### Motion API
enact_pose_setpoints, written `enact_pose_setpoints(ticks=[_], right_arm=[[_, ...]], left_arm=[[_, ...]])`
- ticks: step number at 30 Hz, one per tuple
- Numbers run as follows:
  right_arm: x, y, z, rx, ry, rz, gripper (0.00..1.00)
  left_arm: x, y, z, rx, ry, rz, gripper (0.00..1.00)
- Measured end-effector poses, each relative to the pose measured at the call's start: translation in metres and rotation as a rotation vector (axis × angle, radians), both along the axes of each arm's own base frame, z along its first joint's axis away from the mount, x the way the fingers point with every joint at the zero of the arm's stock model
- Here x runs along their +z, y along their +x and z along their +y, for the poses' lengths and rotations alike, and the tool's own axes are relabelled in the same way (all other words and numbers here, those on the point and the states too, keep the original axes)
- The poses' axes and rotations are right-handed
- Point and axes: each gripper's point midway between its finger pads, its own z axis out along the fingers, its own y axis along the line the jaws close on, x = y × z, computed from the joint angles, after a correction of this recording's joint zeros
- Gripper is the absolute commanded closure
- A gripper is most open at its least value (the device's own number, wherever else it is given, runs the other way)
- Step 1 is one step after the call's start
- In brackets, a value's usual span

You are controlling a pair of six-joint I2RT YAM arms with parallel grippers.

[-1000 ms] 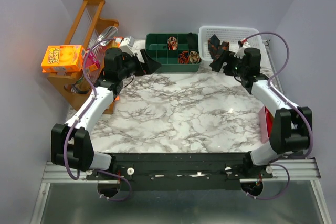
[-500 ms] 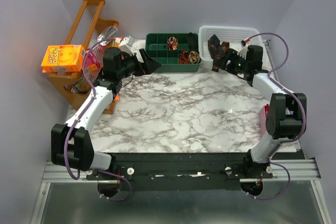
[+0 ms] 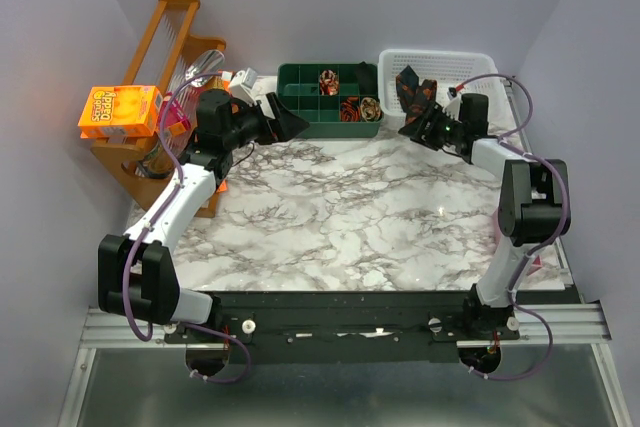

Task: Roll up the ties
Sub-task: Pick up the tie from the bin.

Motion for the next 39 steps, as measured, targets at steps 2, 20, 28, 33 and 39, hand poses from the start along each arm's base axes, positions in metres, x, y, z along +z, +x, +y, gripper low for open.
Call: enact_pose_setpoints(ticks=[2, 20, 28, 33, 39], right_arm=[[0.004, 0.003, 0.003, 0.004, 0.022, -0.015, 0.38], [0.018, 0.023, -0.016, -0.054, 0.112, -0.067, 0.54], [0.009, 0.032, -0.011, -0.041, 0.173, -0.074, 0.72], [0.008, 0.030, -0.006, -0.017, 0.206, -0.067, 0.97], [0.014, 0.025, -0.003, 0.002, 0.226, -0.072, 0.99]], left_arm=[[0.001, 0.000, -0.001, -0.004, -0.005, -0.003, 0.01], [0.007, -0.001, -0.004, -0.021, -0.031, -0.016, 0.01], [0.008, -0.003, -0.006, -0.034, -0.041, -0.014, 0.02], [0.008, -0.004, -0.006, -0.034, -0.045, -0.009, 0.02], [0.004, -0.004, -0.006, -0.033, -0.045, -0.001, 0.01]])
